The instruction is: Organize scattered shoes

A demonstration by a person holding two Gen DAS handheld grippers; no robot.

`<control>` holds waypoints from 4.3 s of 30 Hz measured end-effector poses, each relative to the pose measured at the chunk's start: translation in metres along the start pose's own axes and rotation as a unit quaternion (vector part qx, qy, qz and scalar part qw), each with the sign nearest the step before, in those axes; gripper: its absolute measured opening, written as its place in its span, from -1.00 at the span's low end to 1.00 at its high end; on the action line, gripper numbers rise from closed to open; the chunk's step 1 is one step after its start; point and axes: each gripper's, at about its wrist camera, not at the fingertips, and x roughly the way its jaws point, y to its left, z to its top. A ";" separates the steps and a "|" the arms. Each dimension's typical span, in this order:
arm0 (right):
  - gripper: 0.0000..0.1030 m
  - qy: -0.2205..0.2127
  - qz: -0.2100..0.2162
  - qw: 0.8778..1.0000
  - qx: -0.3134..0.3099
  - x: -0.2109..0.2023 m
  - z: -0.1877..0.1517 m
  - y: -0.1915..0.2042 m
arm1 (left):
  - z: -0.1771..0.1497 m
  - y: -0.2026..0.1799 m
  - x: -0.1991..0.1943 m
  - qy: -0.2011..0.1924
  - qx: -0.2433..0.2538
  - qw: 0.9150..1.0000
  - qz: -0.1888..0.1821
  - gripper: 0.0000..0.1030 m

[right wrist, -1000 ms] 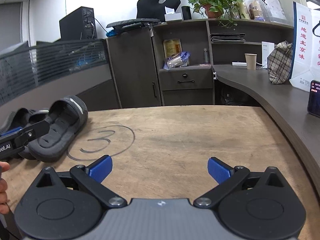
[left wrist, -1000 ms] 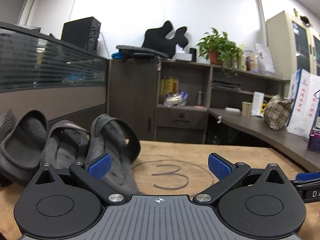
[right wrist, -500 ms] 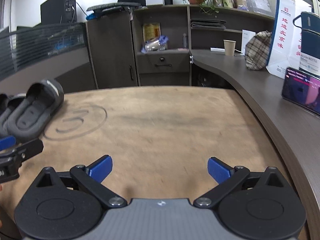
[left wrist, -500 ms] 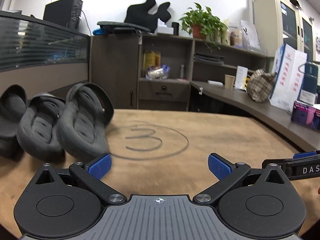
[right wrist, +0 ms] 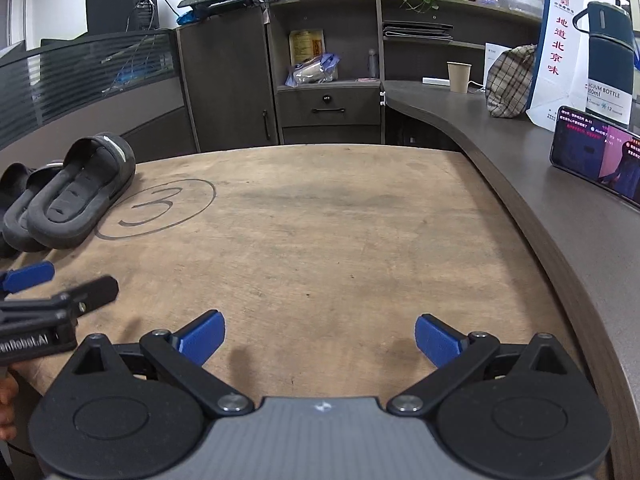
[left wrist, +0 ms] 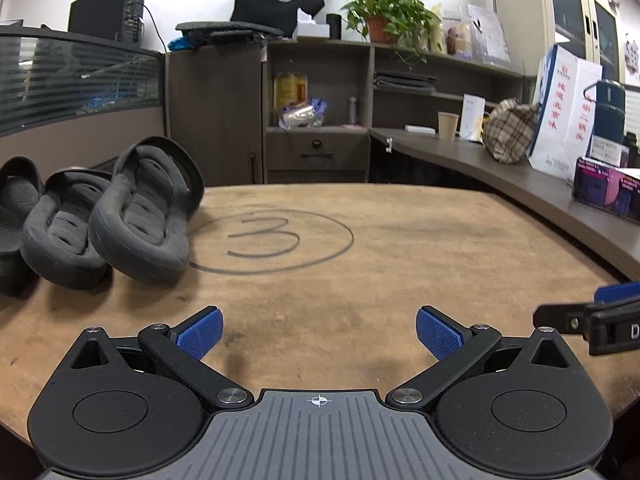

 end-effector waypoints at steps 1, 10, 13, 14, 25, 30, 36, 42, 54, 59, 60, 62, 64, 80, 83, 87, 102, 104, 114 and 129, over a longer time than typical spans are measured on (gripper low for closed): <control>1.00 0.004 0.002 1.000 0.002 0.001 0.000 -0.001 | -0.001 -0.002 0.001 0.005 0.003 1.000 0.001 1.00; 1.00 -0.002 0.002 1.000 -0.027 0.002 -0.004 0.007 | -0.007 -0.012 0.003 0.016 0.018 1.000 -0.012 1.00; 1.00 -0.005 0.001 0.999 -0.040 0.003 -0.005 0.010 | -0.007 -0.013 0.002 0.016 0.017 1.000 -0.010 1.00; 1.00 -0.006 0.001 0.999 -0.040 0.004 -0.007 0.010 | -0.008 -0.014 0.001 0.015 0.020 1.000 -0.007 1.00; 1.00 -0.013 0.002 0.999 -0.045 0.005 -0.011 0.010 | -0.011 -0.015 0.001 0.004 0.023 1.000 -0.010 1.00; 1.00 -0.016 0.003 0.999 -0.045 0.005 -0.012 0.010 | -0.012 -0.015 0.001 -0.003 0.020 1.000 -0.012 1.00; 1.00 -0.019 0.004 0.999 -0.047 0.006 -0.013 0.010 | -0.012 -0.014 0.002 -0.002 0.021 1.000 -0.013 1.00; 1.00 -0.021 0.003 0.999 -0.048 0.007 -0.011 0.012 | -0.011 -0.014 0.002 -0.002 0.021 1.000 -0.012 1.00; 1.00 -0.020 0.003 0.999 -0.047 0.008 -0.009 0.013 | -0.012 -0.012 0.004 -0.001 0.025 1.000 -0.018 1.00; 1.00 -0.017 0.007 0.999 -0.047 0.008 -0.012 0.011 | -0.012 -0.012 0.004 -0.003 0.028 0.999 -0.019 1.00; 1.00 -0.017 0.007 0.999 -0.047 0.008 -0.012 0.011 | -0.012 -0.012 0.004 -0.004 0.029 0.999 -0.020 1.00; 1.00 -0.017 0.007 0.999 -0.048 0.008 -0.011 0.011 | -0.012 -0.011 0.004 -0.004 0.030 0.999 -0.023 1.00; 1.00 -0.016 0.007 0.999 -0.048 0.008 -0.012 0.011 | -0.012 -0.012 0.004 -0.003 0.036 0.999 -0.025 1.00; 1.00 -0.018 0.006 0.999 -0.046 0.008 -0.014 0.012 | -0.009 -0.006 0.005 0.002 0.056 0.997 -0.058 1.00; 1.00 -0.018 0.005 0.999 -0.045 0.008 -0.014 0.012 | -0.011 -0.008 0.004 -0.003 0.059 0.997 -0.055 1.00; 1.00 -0.020 0.005 0.999 -0.046 0.008 -0.015 0.013 | -0.012 -0.007 0.004 -0.007 0.058 0.997 -0.055 1.00; 1.00 -0.015 0.004 0.999 -0.040 0.008 -0.013 0.014 | -0.016 -0.005 0.002 -0.019 0.036 0.998 -0.055 1.00; 1.00 -0.004 -0.001 1.000 -0.030 0.007 -0.007 0.015 | -0.010 -0.001 0.001 -0.010 0.029 0.997 -0.077 1.00; 1.00 0.033 -0.094 0.995 0.032 0.059 0.056 0.006 | 0.042 0.010 0.059 0.070 -0.017 0.997 -0.039 1.00; 1.00 0.025 -0.099 0.994 0.044 0.106 0.067 -0.009 | 0.069 0.006 0.125 0.115 -0.020 0.992 0.040 1.00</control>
